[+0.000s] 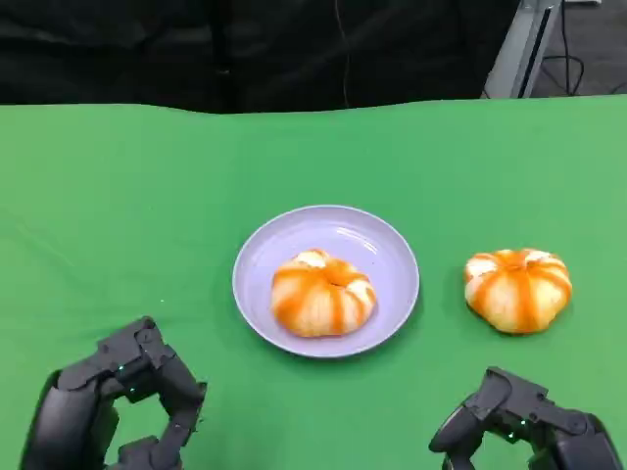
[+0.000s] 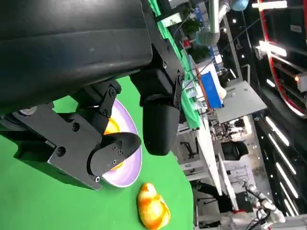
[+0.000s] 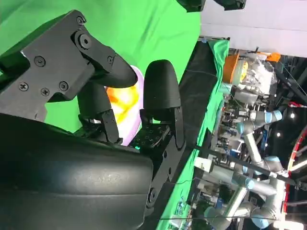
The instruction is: Grasp the bread from the table and place it into the plate.
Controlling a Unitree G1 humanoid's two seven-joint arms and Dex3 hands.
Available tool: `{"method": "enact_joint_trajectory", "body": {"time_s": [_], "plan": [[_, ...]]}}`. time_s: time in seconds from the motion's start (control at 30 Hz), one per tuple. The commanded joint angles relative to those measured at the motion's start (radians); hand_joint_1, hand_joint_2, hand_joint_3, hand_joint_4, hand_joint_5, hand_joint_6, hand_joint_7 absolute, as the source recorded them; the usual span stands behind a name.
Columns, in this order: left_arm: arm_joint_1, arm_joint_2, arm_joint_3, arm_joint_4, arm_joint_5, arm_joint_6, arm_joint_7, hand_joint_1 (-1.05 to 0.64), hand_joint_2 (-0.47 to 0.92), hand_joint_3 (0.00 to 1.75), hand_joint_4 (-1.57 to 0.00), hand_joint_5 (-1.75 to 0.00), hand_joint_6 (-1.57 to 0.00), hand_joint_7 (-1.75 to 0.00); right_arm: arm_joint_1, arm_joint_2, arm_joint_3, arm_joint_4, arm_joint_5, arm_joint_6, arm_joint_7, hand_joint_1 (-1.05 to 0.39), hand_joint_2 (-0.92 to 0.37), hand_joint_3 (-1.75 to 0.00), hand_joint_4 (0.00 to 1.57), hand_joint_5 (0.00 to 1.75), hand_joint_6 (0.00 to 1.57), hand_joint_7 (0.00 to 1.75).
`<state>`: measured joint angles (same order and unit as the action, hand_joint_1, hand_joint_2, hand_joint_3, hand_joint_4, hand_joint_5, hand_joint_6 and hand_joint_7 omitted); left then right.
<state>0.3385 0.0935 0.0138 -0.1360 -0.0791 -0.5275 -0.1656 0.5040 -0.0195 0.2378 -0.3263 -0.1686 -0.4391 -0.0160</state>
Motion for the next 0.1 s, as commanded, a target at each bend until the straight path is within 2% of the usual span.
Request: {"method": "enact_joint_trajectory", "body": {"time_s": [0.03, 0.1], "plan": [[0.002, 0.019, 0.014, 0.001, -0.014, 0.008, -0.015, -0.07, 0.58, 0.85, -0.79, -1.75, -0.69, -1.64, 0.003, -0.006, -0.003, 0.005, 0.009, -0.014, 0.001, -0.09, -0.39, -1.23, 0.69, 1.59, 0.77, 1.29], [-0.004, 0.022, 0.016, 0.011, -0.018, -0.003, -0.020, -0.07, 0.59, 0.86, -0.78, -1.75, -0.68, -1.63, 0.002, -0.005, -0.002, 0.008, 0.007, -0.015, -0.001, -0.09, -0.39, -1.23, 0.69, 1.59, 0.77, 1.29]]}}
